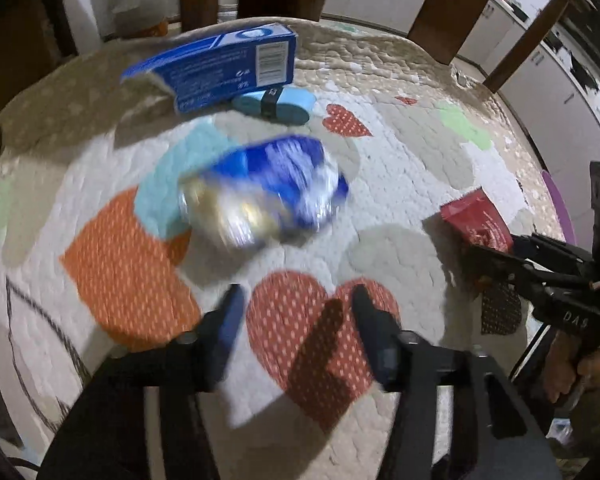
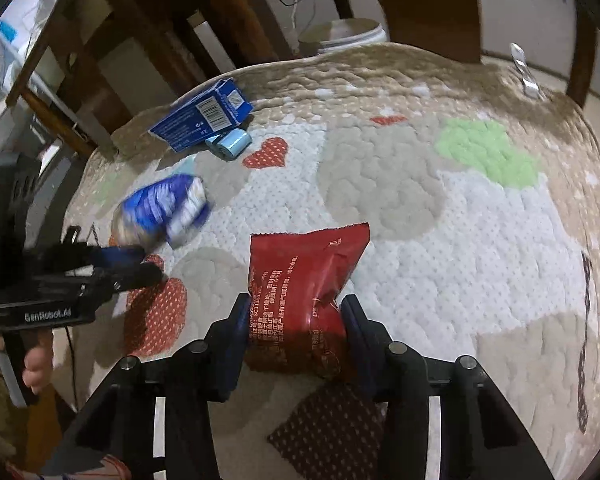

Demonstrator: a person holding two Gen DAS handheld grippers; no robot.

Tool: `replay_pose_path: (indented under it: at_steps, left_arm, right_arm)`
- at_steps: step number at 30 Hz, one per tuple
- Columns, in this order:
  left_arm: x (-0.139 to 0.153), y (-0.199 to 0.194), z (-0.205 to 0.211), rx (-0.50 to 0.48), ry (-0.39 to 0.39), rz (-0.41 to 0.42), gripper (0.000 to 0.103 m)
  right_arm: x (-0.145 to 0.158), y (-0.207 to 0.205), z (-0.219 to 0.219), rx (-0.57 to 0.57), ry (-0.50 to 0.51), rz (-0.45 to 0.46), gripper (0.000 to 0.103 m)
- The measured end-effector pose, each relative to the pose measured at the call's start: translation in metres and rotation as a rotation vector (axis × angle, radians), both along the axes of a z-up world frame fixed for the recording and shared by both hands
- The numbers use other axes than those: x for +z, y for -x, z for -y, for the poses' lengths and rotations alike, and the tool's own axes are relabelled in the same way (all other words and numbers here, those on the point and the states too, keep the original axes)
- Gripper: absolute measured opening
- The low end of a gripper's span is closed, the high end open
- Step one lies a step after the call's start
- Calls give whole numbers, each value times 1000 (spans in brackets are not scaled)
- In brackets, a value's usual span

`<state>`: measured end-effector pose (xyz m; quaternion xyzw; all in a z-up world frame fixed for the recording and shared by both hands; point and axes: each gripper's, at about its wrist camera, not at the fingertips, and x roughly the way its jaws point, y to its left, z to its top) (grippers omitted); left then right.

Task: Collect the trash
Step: 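Grasp the blue-wrapped roll with left tool while right grasps red snack bag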

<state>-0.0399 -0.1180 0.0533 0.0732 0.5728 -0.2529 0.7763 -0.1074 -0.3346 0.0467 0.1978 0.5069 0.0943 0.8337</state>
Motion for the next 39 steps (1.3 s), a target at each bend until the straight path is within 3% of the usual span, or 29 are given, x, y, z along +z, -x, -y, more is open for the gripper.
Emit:
replay_pose_path:
  at_steps: [1,2,6,8,13,18,22,25,27,34,39]
  left_arm:
    - [-1,2,-4,17,0,9,79]
    - [-3,4,-6,41,-4,24,86]
    - [-16,11,-25,129,19,53,91]
    - [-18,17,-27,135,27,80,101]
    - [-27,31,-16,154,-47,152,103]
    - [-28,33,-14,137,-57,167,103]
    - [-29,36,-16,113,-78,159,103]
    - [-20,38,-23,155,-112,146,103]
    - [-4,39,-26,152,-110,209,103]
    - [32,11,10,-19,-188,398,103]
    - [9,-18,55,-243,-266,376,103]
  right_arm:
    - [0,3,3,-8,-10,-5,50]
    - [0,8,8,-19,-24,-10,51]
    - [-4,19,16,-54,-29,-10,52]
    - [-5,19,16,-61,-30,-7,53]
    - [-4,15,6,-52,10,13,68]
    - [-4,16,-4,-69,76,36,71]
    - [-6,19,-3,-90,64,57,75]
    - [-5,18,-6,-72,74,46,78]
    - [-5,16,-11,-40,107,31,78]
    - [-6,16,-7,-60,77,37,78]
    - [-4,17,-4,-64,81,25,70]
